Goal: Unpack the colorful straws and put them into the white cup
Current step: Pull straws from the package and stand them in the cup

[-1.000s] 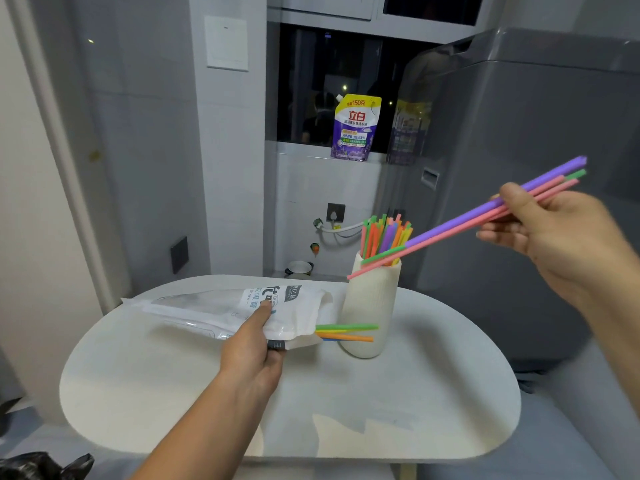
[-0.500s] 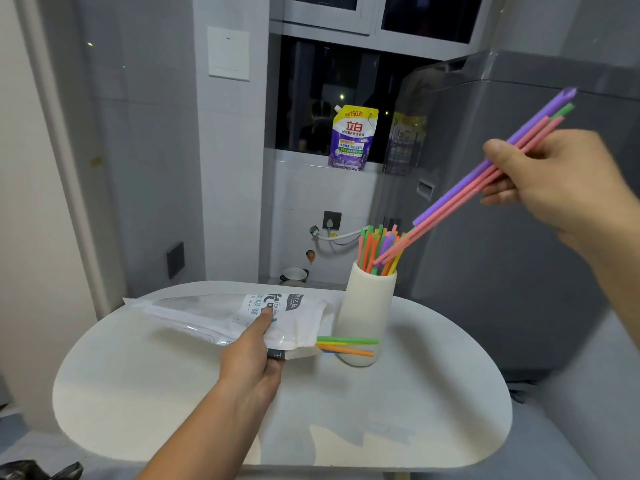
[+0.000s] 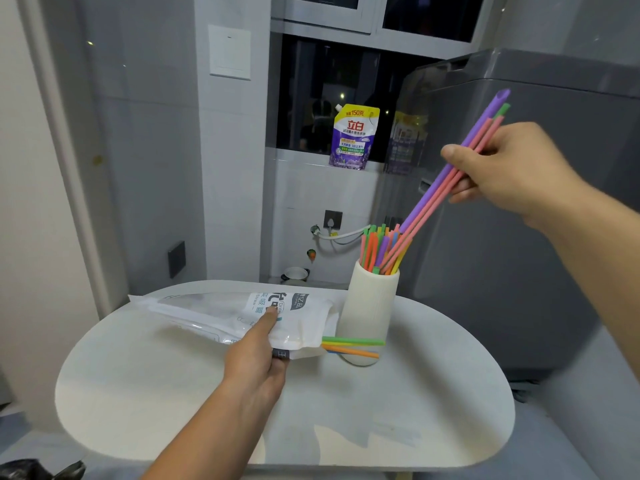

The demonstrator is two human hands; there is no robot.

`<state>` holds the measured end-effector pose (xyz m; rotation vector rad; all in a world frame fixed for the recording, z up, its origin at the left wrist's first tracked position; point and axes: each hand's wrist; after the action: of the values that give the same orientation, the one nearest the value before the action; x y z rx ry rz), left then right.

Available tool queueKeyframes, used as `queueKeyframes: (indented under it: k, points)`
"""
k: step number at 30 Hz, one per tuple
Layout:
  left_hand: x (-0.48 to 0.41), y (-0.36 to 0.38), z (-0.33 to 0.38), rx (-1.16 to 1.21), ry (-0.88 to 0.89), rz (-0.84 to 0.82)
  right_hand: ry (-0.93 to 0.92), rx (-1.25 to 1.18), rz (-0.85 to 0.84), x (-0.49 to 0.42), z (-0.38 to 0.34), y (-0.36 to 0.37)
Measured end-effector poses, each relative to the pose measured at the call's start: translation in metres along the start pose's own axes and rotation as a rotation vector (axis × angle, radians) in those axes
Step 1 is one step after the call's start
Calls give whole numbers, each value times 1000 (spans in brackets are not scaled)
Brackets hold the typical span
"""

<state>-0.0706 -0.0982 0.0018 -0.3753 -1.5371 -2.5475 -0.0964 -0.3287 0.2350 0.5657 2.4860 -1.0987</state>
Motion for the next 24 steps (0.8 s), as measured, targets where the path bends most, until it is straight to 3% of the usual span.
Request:
queueKeyframes:
  k: [15,24]
  points:
    - [-3,-3,-1,-32,1,3,94,104,-197,-20,22,54]
    - [-7,-6,-4,-28,20,-14,116,97,-43,-22,31,69]
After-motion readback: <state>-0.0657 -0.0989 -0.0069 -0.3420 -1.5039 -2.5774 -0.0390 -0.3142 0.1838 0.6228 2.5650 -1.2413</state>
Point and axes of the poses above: each hand's wrist, its own x-axis away from the middle knuckle, its own y-axis out of the palm, z = x × y, and after that the axes turned 5 degrees about -z, right-handed
